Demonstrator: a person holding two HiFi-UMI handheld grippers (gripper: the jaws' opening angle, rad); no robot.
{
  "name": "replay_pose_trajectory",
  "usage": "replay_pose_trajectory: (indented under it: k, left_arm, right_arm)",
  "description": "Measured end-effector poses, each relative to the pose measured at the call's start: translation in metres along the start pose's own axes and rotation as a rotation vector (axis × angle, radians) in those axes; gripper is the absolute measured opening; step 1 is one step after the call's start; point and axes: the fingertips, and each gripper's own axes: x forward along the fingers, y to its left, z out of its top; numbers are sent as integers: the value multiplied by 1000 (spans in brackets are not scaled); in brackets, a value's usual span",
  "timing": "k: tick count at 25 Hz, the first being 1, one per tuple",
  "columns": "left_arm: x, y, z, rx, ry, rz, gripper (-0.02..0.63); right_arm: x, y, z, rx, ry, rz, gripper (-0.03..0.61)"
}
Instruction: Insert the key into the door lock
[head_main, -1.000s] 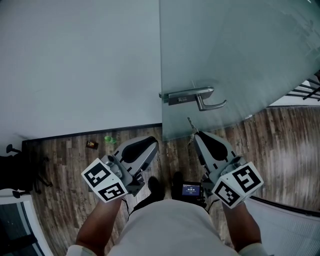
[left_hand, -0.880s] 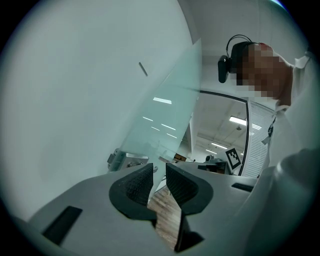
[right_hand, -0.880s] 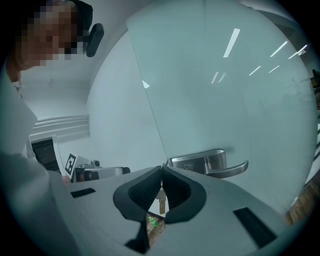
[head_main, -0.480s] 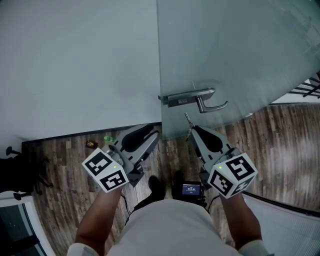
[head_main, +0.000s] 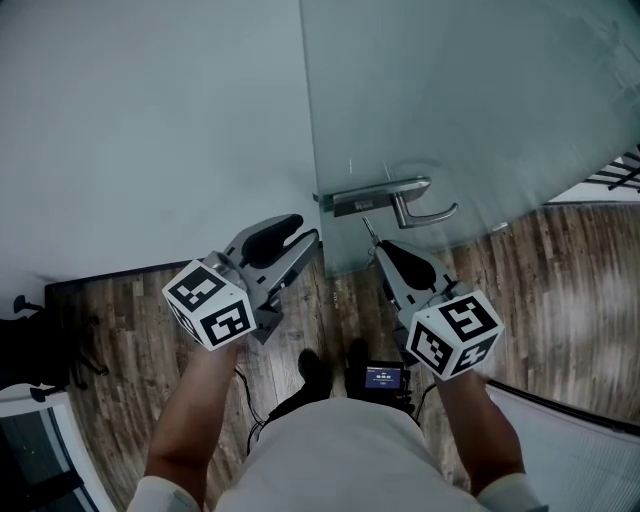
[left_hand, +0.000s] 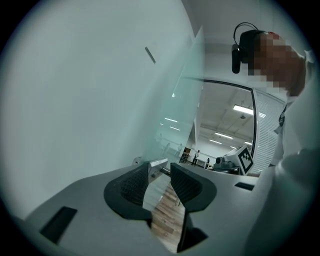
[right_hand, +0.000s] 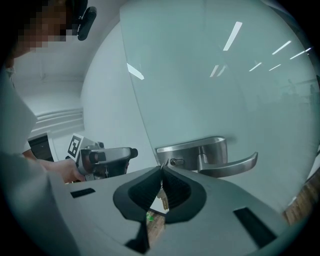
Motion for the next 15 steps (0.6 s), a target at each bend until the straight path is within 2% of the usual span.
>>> replay_pose_trajectory:
  k: [15]
  left_arm:
    - [37, 20, 18, 67, 12, -34, 137]
  right_arm:
    - [18, -9, -6, -6, 24, -6, 18]
